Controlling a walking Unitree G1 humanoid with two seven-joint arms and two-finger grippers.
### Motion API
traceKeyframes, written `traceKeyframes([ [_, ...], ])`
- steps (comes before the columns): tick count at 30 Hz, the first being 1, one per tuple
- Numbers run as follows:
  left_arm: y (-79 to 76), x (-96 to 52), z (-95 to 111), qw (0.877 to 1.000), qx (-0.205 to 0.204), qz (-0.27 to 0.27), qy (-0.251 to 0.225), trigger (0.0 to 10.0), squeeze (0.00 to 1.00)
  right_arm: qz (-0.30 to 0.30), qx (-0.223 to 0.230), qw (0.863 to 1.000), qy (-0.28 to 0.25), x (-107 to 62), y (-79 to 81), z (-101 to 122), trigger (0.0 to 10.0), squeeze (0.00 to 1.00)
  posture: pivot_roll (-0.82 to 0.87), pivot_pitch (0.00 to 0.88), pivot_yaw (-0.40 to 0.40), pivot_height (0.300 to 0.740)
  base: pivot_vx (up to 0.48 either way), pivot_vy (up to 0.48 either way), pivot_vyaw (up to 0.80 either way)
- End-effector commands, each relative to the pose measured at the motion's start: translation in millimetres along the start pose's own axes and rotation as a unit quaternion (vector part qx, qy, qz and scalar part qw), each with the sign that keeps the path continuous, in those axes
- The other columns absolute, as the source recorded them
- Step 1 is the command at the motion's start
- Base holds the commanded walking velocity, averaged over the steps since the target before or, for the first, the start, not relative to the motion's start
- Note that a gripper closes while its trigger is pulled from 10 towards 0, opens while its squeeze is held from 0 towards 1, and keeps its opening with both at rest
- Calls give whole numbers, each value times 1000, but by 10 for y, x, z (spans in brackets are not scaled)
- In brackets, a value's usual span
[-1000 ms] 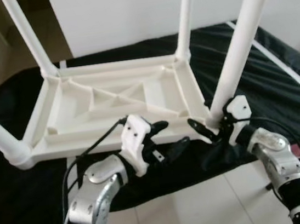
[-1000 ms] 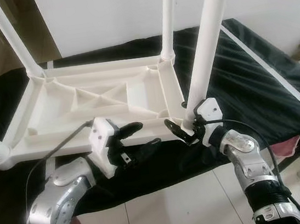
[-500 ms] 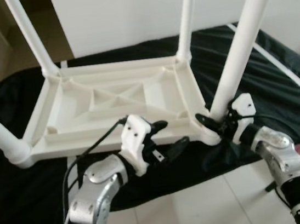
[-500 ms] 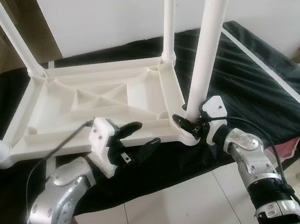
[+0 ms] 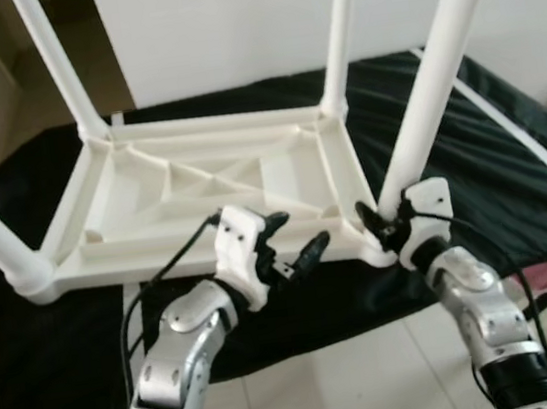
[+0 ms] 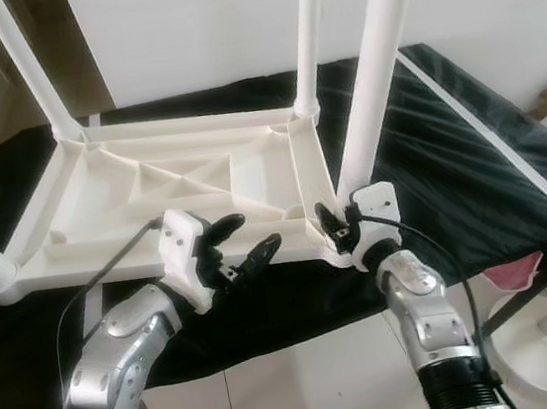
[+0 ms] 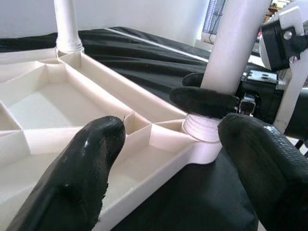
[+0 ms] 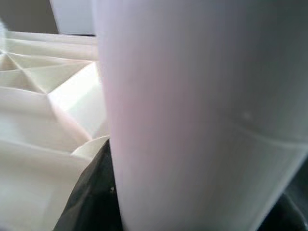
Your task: Building children table
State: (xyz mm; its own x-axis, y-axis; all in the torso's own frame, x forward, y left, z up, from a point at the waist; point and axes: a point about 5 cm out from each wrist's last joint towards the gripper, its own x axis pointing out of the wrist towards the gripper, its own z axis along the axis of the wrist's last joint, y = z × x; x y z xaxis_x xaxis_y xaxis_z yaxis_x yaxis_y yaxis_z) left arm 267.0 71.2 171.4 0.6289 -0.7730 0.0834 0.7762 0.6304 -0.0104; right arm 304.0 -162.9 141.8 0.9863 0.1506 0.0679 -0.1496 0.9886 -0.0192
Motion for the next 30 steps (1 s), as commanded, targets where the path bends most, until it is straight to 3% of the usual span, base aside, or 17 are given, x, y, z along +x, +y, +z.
traceKeyframes([
  [1,29,12,10,1000,9,17,-2,10000,0,-83,21,996,39,-78,-43,-150,10000,0,-18,42,-50,740,0,0,0],
  [5,35,11,8,1000,9,23,-3,10000,0,-126,37,990,45,-126,17,-169,10000,0,-17,42,-51,740,0,0,0],
  [9,26,25,31,1000,9,24,-15,10000,0,-221,93,969,57,-144,180,-191,10000,0,-4,43,-52,740,0,0,0],
  [12,32,28,30,1000,7,23,-18,10000,0,-208,100,972,45,-116,257,-142,10000,0,-2,42,-49,740,0,0,0],
  [18,28,10,43,1000,14,8,-21,10000,0,-194,88,977,13,-131,203,-31,10000,0,2,45,-48,740,0,0,0],
  [19,34,5,37,1000,16,7,-19,10000,0,-190,87,978,9,-128,199,-13,10000,561,1,45,-49,740,0,0,0],
  [22,38,3,33,1000,17,6,-18,10000,0,-189,86,978,6,-126,198,3,10000,561,-1,46,-47,740,0,0,0],
  [23,49,0,33,1000,21,7,-18,10000,0,-180,94,979,4,-119,205,17,10000,1000,-5,45,-45,740,0,0,0],
  [28,70,8,71,999,20,17,-27,10000,0,-136,97,986,-10,-108,129,99,10000,1000,-9,47,-46,740,0,0,0],
  [29,61,17,70,999,21,16,-27,10000,0,-112,88,990,-15,-110,70,124,10000,427,-9,47,-48,740,0,0,0],
  [30,61,17,70,999,21,16,-27,10000,0,-112,88,990,-15,-110,70,124,10000,427,-9,47,-48,740,0,0,0],
])
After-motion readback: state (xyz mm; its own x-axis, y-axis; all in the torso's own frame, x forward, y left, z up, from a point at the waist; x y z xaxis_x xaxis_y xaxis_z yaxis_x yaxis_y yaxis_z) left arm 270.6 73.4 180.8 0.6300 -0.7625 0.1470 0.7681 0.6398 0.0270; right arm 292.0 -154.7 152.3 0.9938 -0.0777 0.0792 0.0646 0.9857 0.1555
